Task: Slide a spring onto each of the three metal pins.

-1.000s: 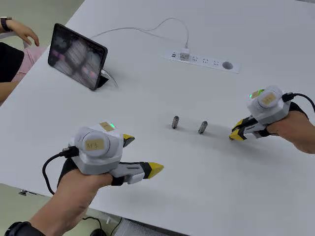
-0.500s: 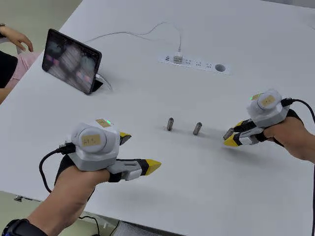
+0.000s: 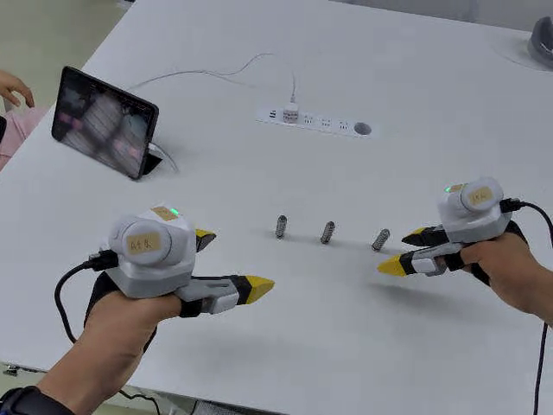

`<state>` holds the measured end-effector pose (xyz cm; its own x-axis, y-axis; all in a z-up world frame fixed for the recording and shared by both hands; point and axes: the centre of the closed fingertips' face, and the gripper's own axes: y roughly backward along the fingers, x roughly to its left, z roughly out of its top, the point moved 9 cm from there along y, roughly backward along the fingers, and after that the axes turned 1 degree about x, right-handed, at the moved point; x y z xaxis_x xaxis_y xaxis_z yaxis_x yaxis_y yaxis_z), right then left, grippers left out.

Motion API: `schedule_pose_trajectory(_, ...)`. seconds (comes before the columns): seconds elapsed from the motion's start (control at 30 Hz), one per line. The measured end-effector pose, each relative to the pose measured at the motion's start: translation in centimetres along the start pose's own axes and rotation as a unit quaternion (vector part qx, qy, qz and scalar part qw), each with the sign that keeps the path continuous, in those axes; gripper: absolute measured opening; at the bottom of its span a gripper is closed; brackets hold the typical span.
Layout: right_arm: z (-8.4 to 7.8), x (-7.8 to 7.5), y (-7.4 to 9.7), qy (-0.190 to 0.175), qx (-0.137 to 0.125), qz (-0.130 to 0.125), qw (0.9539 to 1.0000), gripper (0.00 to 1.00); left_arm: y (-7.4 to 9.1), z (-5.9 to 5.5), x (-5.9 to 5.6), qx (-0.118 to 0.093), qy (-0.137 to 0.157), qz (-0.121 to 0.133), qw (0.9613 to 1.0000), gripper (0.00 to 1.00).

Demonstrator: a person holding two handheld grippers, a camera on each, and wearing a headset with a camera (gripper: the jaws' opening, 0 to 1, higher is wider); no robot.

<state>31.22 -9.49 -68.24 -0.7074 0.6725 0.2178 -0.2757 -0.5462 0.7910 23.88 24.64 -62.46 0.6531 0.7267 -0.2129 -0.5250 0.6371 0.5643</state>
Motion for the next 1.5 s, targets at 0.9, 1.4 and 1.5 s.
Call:
schedule_pose_trajectory(0.9,-1.0,4.2,1.5,-0.053,-0.100,-0.032,0.9931,0.83,-0.5,1.7,2.9,-0.011,-0.002,0.002,0.9999,0.81)
schedule_pose_trajectory(1.4,-1.9,6.7,3.4,-0.068,-0.147,-0.049,0.9855,0.90,-0.4,1.6,3.3,-0.004,-0.007,0.002,1.0000,0.83)
schedule_pose_trajectory(1.5,-2.2,7.2,3.7,-0.073,-0.152,-0.053,0.9842,0.91,-0.5,1.5,3.3,-0.002,-0.011,-0.001,0.9999,0.83)
